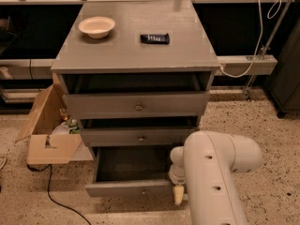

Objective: Open bottom drawer

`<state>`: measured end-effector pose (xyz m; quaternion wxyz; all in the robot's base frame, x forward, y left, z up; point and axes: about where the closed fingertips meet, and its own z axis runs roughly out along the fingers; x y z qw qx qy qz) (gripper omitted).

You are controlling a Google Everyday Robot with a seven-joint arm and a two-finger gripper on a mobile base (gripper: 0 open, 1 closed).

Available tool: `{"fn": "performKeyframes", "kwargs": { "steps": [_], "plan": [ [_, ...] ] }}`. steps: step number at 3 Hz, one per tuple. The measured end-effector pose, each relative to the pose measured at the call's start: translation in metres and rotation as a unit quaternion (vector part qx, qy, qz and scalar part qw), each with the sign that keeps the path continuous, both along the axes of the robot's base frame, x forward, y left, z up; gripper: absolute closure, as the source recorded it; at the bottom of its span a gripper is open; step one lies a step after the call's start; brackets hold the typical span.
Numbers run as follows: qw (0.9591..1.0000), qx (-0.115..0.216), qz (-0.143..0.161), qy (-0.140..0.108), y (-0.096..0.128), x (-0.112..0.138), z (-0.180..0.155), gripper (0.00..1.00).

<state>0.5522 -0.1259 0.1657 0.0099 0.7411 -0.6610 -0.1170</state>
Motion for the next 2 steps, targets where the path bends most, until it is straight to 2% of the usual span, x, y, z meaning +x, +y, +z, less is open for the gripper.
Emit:
{"fn": "performKeyframes", "kwargs": {
  "steps": [1, 2],
  "plan": [
    [0.9998, 0.017, 0.001, -0.015, 0.000, -0.032, 0.013, 0.18],
    [0.9996, 0.027, -0.006, -0.007, -0.005, -0.068, 0.013, 0.42]
  ]
}}
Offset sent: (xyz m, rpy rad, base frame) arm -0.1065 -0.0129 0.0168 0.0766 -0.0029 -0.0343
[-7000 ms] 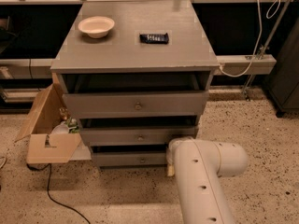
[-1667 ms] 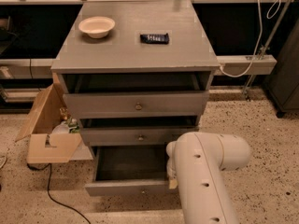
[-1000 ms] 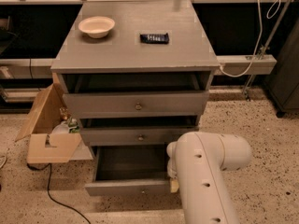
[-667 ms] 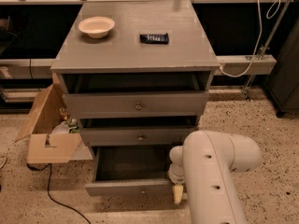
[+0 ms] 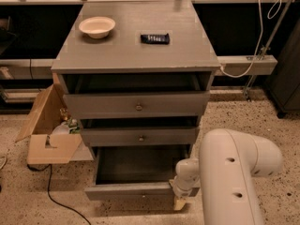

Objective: Open bottom drawer

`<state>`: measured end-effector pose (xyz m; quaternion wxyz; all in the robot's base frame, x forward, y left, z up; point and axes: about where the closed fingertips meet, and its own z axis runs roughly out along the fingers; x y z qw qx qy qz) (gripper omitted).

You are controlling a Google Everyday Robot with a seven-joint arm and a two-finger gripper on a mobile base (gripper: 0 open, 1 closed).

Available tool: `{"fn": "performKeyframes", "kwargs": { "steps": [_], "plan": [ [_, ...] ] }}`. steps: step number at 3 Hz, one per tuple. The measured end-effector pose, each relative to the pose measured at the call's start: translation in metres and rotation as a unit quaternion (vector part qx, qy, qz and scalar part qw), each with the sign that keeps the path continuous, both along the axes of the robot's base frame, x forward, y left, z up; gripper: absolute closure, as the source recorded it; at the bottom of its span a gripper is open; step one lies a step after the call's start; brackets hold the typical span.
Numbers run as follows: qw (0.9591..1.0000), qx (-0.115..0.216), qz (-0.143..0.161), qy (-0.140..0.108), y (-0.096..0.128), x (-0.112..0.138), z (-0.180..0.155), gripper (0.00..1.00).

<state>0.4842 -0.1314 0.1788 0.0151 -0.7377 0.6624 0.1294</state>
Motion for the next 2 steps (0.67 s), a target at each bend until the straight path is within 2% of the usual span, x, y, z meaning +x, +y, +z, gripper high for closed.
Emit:
{"fn": "performKeyframes", "kwargs": {
  "steps": [1, 2],
  "plan": [
    [1.0000, 0.003, -0.002, 0.005, -0.0015, -0.0090, 0.0026, 0.65],
    [1.0000, 0.005, -0.003, 0.004, -0.0018, -0.0098, 0.0048, 0.75]
  ]
}}
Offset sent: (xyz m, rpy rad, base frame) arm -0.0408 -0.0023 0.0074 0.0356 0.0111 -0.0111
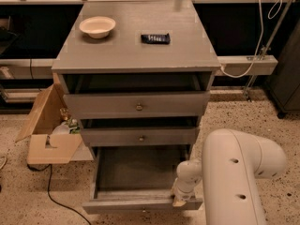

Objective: Open bottom drawer

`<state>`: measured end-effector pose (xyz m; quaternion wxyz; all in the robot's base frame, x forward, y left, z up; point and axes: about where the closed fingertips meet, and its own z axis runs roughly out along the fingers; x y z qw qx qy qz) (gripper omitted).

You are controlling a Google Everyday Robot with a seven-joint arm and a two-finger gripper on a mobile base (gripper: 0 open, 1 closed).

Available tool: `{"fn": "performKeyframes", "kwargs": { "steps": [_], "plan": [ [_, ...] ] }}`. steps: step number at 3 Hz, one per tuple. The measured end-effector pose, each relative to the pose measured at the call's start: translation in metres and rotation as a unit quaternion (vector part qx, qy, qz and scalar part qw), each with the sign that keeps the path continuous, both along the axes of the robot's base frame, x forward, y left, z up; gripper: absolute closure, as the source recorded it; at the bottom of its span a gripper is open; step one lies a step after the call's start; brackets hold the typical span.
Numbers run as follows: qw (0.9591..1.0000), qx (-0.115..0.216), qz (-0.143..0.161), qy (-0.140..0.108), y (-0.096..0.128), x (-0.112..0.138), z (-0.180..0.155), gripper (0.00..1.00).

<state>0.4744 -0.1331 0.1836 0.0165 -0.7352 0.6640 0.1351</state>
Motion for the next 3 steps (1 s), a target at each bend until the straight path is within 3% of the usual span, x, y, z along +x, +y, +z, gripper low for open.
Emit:
{"fn": "performKeyframes", "kwargs": {
  "steps": [3],
  "plan": [
    [1.0000, 0.000, 0.000, 0.000, 0.0000, -0.0001, 0.0000, 0.06]
  ]
}}
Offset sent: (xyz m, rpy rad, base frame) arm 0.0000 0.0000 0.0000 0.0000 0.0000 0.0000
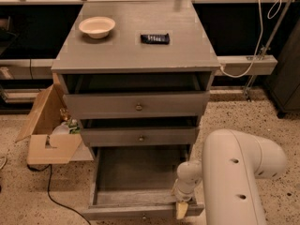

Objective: Open bottom drawer

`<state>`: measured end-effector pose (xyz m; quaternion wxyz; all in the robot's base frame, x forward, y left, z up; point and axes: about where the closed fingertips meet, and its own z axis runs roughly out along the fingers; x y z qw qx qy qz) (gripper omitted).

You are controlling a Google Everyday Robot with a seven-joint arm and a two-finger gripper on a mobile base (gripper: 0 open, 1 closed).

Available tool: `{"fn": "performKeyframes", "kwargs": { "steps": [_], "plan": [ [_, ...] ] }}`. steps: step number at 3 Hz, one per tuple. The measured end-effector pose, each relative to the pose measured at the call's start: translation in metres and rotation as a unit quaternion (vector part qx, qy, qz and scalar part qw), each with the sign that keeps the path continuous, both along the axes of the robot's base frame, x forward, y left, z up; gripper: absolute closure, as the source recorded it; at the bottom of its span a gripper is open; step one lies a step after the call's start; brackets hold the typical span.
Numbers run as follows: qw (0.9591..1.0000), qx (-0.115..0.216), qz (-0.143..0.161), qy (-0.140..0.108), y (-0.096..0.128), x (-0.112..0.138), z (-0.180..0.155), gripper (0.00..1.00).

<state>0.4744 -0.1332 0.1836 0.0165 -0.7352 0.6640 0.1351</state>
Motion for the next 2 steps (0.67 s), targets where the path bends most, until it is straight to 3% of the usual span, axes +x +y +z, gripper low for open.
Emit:
{"fn": "performKeyframes", "kwargs": {
  "steps": [1, 2],
  "plan": [
    [0.9998, 0.012, -0.006, -0.013, -0.011, 0.002, 0.020, 0.00],
    [0.9988, 0.013, -0.026, -0.040, -0.036, 0.005, 0.060, 0.00]
  ]
}}
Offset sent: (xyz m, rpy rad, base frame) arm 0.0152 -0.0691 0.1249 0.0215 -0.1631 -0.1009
